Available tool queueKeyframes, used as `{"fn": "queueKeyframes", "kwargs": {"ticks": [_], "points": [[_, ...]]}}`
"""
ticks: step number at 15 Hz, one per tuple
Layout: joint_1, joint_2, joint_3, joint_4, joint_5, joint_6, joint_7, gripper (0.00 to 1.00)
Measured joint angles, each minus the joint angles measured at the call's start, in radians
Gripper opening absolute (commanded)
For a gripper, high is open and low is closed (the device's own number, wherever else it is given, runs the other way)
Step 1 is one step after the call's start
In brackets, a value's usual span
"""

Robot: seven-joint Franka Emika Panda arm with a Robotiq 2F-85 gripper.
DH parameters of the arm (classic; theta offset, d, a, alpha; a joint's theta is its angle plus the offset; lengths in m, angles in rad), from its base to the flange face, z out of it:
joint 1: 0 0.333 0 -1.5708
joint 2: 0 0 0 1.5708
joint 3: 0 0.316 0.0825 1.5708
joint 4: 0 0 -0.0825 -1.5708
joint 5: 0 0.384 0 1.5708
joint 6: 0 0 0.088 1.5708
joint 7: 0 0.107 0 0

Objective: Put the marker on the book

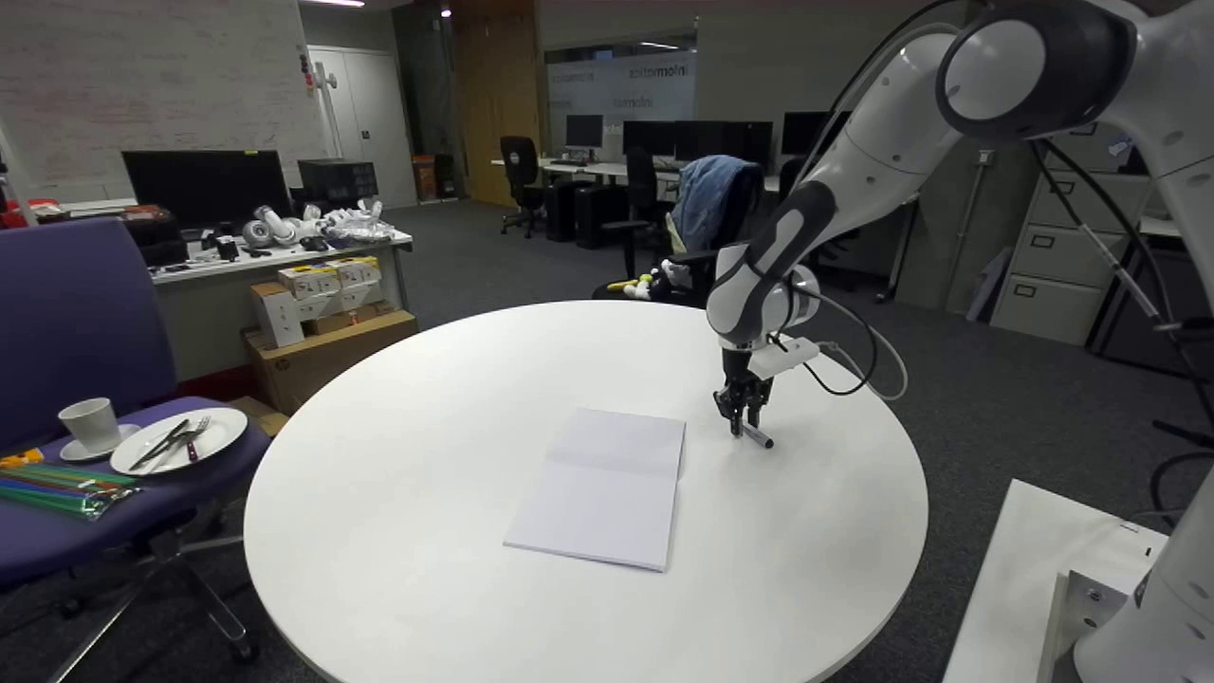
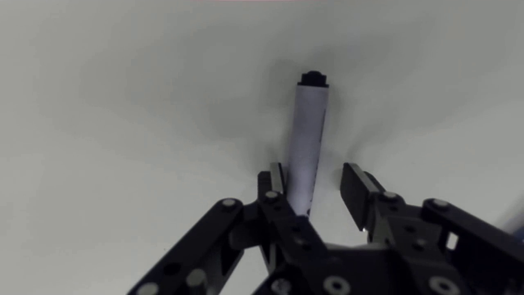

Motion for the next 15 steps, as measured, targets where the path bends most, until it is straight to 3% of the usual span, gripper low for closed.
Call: {"fn": "queueKeyframes", "kwargs": {"ticks": [3, 4, 15], "points": [[0.0, -0.002, 0.0, 0.0, 0.0, 0.0, 0.0, 0.03], [0.0, -0.004, 0.0, 0.0, 0.001, 0.0, 0.0, 0.07], [0.012, -0.059, -0.004, -0.039, -0.02, 0.025, 0.0, 0.07]]}}
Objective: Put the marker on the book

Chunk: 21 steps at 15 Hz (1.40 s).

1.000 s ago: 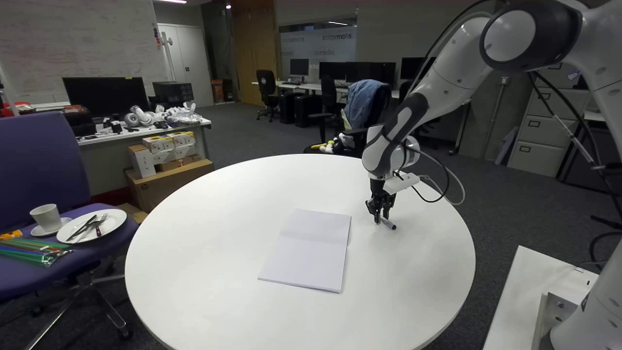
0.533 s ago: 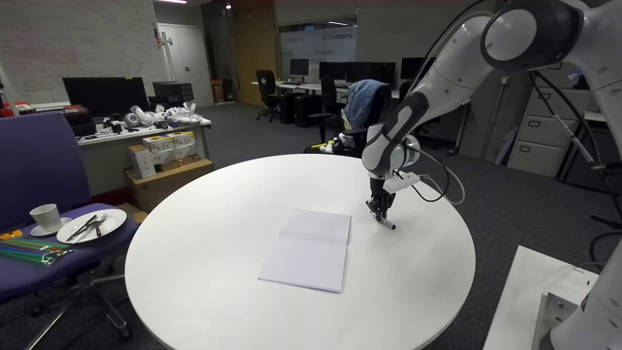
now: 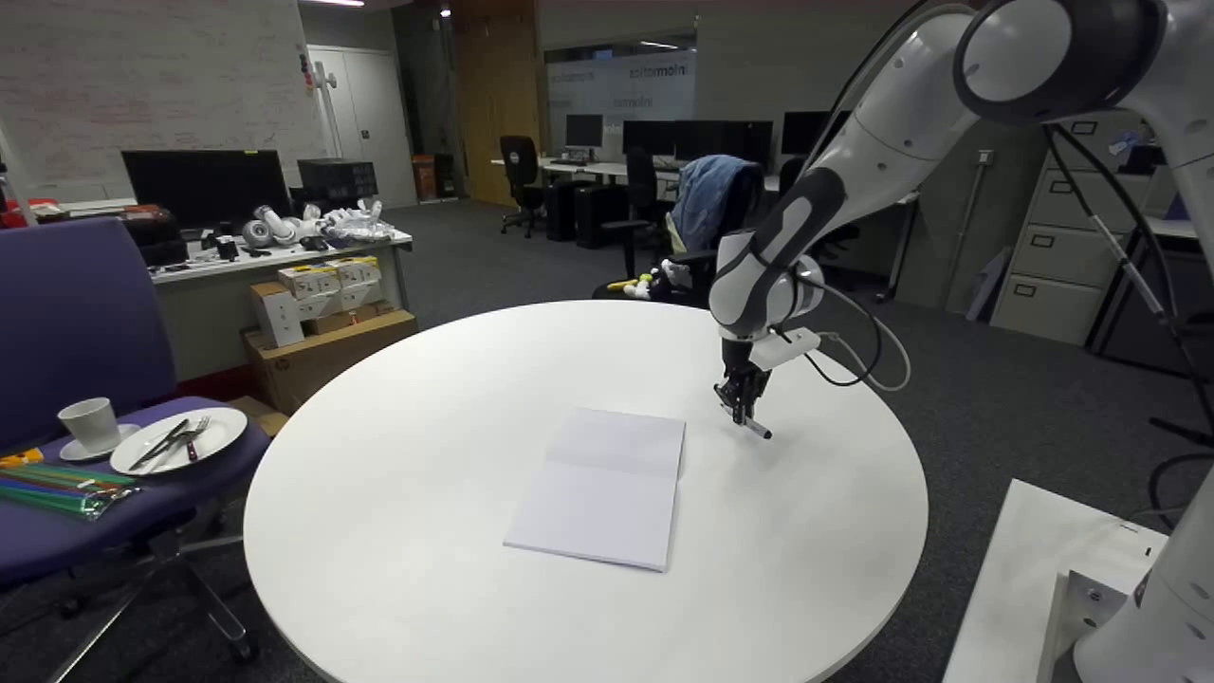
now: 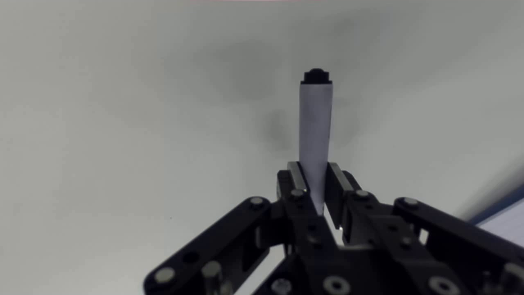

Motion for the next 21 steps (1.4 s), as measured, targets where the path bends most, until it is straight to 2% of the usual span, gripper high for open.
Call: {"fn": "queueKeyframes", "kwargs": {"ticks": [7, 13, 16, 21], "points": [[0.094, -0.15, -0.019, -0.1, -0.122, 0.026, 0.007, 0.07], [0.152, -0.22, -0.005, -0.111, -0.205, -0.018, -0.013, 0.07], [0.177, -0.227, 0.012, -0.073, -0.228, -0.1, -0.017, 0.07], [0.239, -0.197, 0.039, 0.053, -0.279, -0.225, -0.013, 0.07]]}}
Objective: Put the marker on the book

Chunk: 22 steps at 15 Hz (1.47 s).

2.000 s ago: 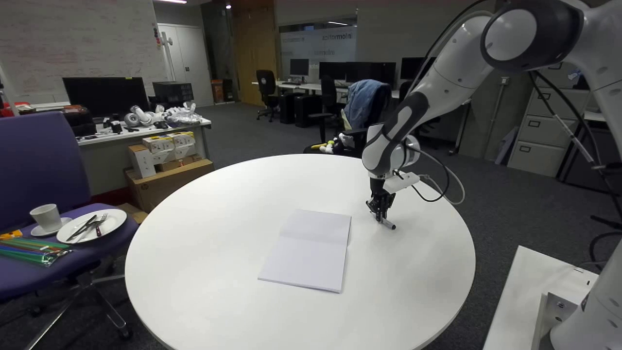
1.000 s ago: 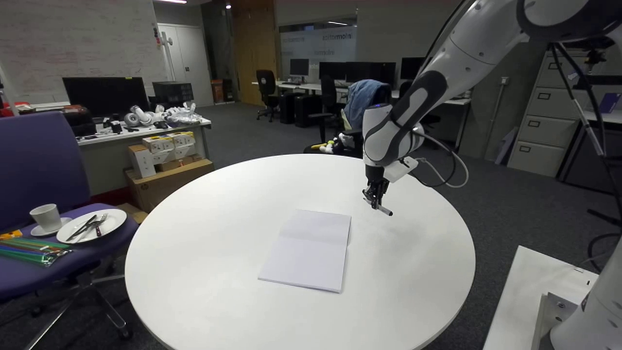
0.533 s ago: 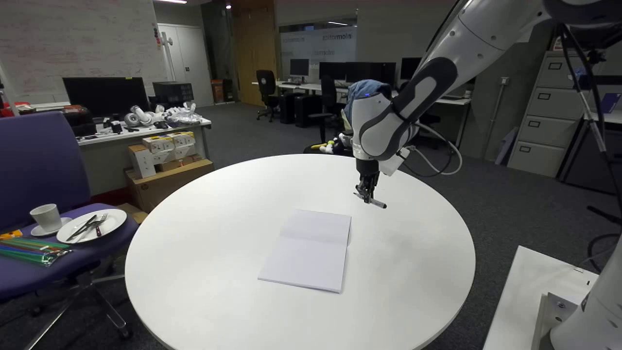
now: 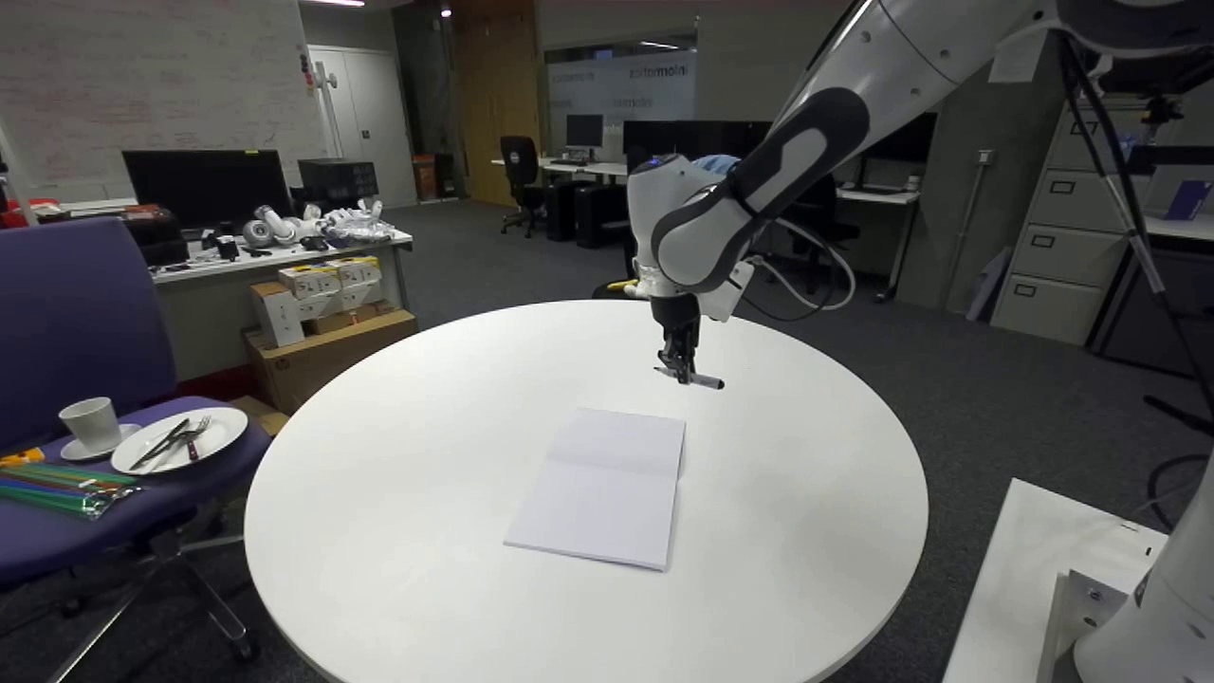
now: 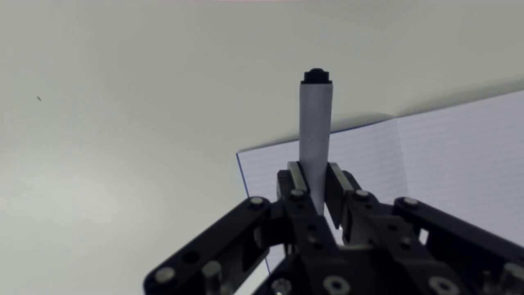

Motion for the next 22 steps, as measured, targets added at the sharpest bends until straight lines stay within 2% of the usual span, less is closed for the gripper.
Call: {"fn": "queueKeyframes", "kwargs": {"ticks": [4, 10, 16, 22], "points": [[0.027, 0.053, 0.031, 0.127, -0.005, -0.068, -0.014, 0.07], [0.023, 0.141, 0.062, 0.263, 0.008, -0.135, -0.124, 0.07], [0.012, 0.196, 0.092, 0.32, 0.063, -0.174, -0.254, 0.07], [-0.013, 0.216, 0.116, 0.322, 0.114, -0.196, -0.344, 0.07]]}}
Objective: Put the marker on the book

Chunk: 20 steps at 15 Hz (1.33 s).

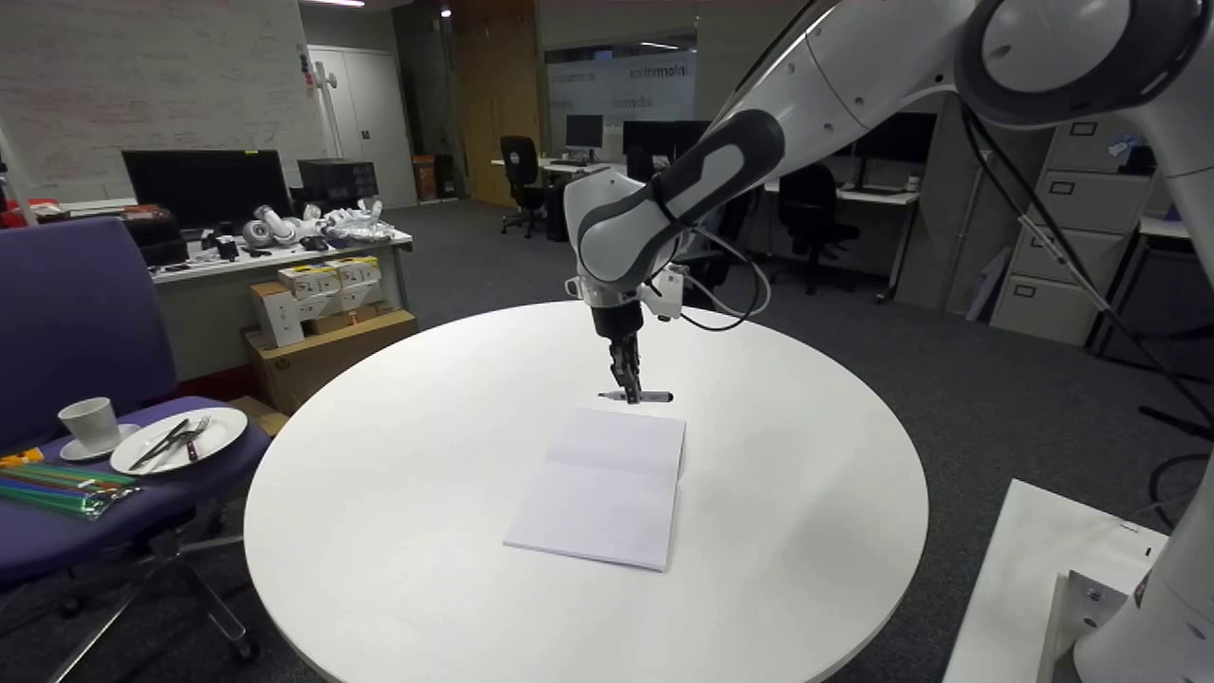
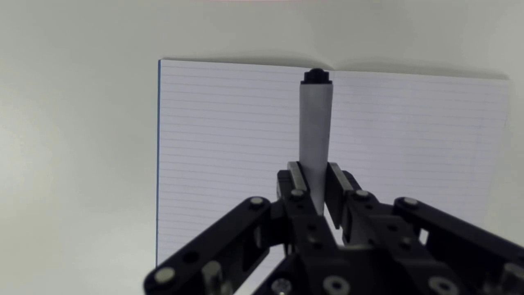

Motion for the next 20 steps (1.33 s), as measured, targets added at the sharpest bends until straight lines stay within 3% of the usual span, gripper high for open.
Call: {"fn": "queueKeyframes", "kwargs": {"ticks": [10, 20], "points": [[-0.009, 0.051, 0.018, 0.006, 0.03, -0.007, -0.002, 0.07], [-0.009, 0.148, 0.031, 0.087, 0.031, -0.007, -0.002, 0.07]]}}
